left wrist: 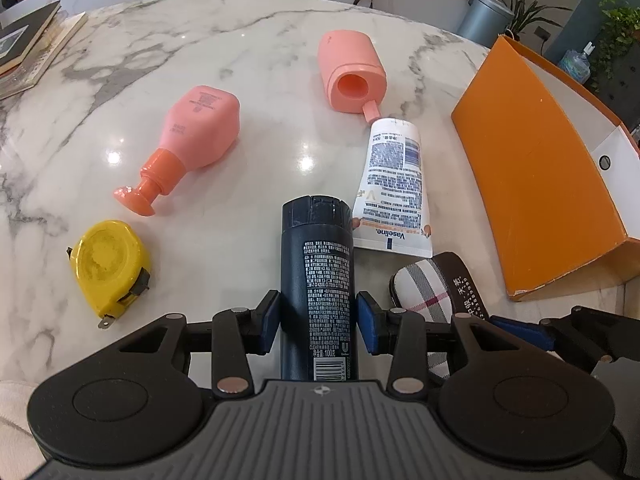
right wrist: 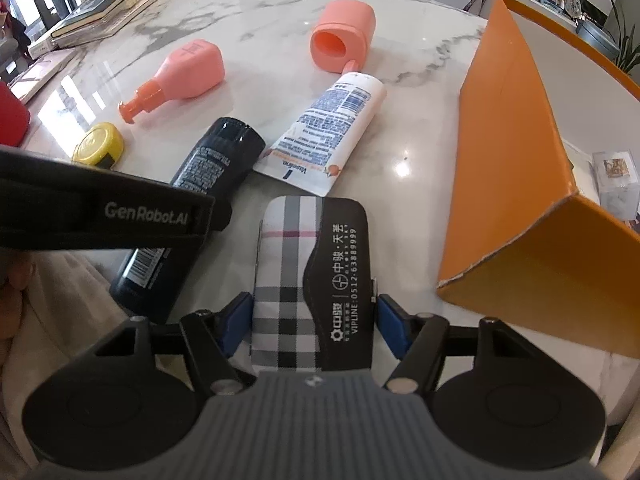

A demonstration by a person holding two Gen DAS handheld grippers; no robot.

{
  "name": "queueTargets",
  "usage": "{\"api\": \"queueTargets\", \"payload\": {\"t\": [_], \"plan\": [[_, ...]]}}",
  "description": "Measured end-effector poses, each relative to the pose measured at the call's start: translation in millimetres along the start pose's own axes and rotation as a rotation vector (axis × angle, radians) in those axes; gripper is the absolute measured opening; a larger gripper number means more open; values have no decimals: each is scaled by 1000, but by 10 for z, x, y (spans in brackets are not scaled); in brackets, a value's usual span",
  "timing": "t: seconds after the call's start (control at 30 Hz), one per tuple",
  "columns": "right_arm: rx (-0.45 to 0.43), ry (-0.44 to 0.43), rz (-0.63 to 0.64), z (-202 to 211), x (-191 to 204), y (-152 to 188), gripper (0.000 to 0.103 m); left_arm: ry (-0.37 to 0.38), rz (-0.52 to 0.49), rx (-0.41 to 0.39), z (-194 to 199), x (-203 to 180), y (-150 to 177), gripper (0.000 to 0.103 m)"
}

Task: Organize rigid objects
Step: 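Lift the spray can and plaid case off the table with both tools, then carry the spray can and plaid case over the orange box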

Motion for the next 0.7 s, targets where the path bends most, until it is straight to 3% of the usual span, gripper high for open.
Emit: {"api": "queueTargets", "payload": {"t": [0.27,0.7], "plan": [[-36,-35,10,114,13,-5,62,6,26,-12,92,12,13,46],[-204,-64,19,612,-46,-141,62,-18,43,-82,446,-60,-92,46]]}}
Point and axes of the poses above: each gripper's, at about its wrist camera, not at the fingertips, and z roughly against the way its jaws point, x to its left, y to its underside, the point moved 2 cm from there along -z, roughly the way its jaws point, and after that the axes turned 4 degrees about -x, right-handed, at the moved point
